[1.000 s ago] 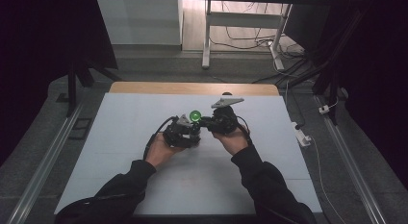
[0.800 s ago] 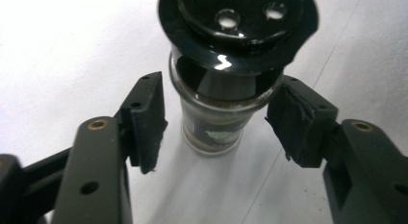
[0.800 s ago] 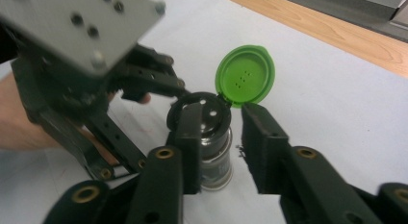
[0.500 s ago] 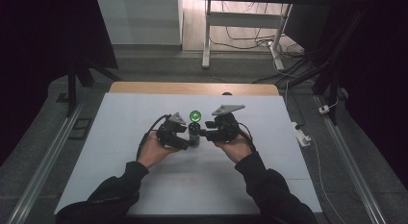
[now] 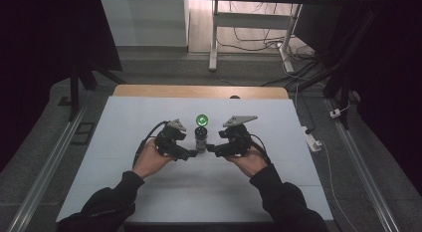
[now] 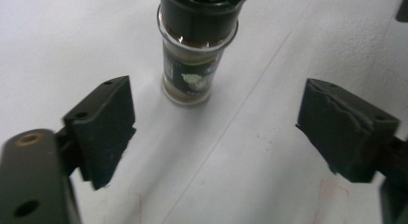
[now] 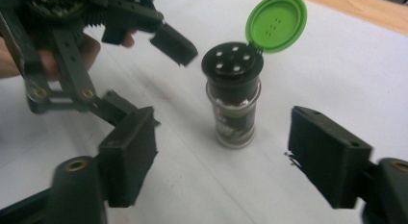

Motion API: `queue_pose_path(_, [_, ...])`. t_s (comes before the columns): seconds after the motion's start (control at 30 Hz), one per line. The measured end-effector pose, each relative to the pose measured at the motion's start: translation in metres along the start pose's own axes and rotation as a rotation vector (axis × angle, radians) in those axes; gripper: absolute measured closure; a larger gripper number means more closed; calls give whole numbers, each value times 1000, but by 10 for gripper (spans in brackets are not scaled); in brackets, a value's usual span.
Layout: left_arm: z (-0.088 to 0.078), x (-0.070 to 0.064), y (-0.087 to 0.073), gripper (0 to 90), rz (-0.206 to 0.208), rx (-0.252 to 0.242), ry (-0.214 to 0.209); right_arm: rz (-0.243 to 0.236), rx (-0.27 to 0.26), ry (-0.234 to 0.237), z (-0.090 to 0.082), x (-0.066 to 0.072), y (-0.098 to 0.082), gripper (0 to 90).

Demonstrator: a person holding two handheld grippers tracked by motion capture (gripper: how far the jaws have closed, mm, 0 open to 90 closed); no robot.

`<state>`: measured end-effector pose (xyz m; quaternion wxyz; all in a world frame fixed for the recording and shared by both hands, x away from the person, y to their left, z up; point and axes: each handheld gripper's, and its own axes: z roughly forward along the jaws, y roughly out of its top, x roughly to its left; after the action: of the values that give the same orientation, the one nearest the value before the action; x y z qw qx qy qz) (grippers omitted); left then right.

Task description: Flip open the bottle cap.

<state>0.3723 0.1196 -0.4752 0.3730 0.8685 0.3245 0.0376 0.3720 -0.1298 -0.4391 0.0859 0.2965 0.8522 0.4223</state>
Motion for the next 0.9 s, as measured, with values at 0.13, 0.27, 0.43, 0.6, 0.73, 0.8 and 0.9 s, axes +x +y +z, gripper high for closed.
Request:
queue_pose_path(0.13, [-11,-2,-4,85,-20,-10,-6,-2,10,3,-6,2,-5,178])
queue_pose_path(0.27, [-23,-6,-13,53,-34,-23,-11,5,1,15,-14,4,-8,151])
queue_pose_path(0.43, [-39,-10,-25,31,-42,-33,-17,3,-9,30,-23,8,-11,101])
queue_pose_path(0.6, [-55,-15,-36,19,-54,-66,-19,-21,-6,20,-33,12,-19,60])
queue_pose_path(0.73, [-67,-20,-47,13,-60,-89,-11,-29,-2,8,-42,12,-27,29])
queue_pose_path(0.8, [-73,-23,-54,12,-68,-98,-7,-30,0,-3,-47,11,-32,19])
queue_pose_path(0.9, [-81,-26,-65,10,-84,-110,0,-14,2,-17,-54,8,-40,7])
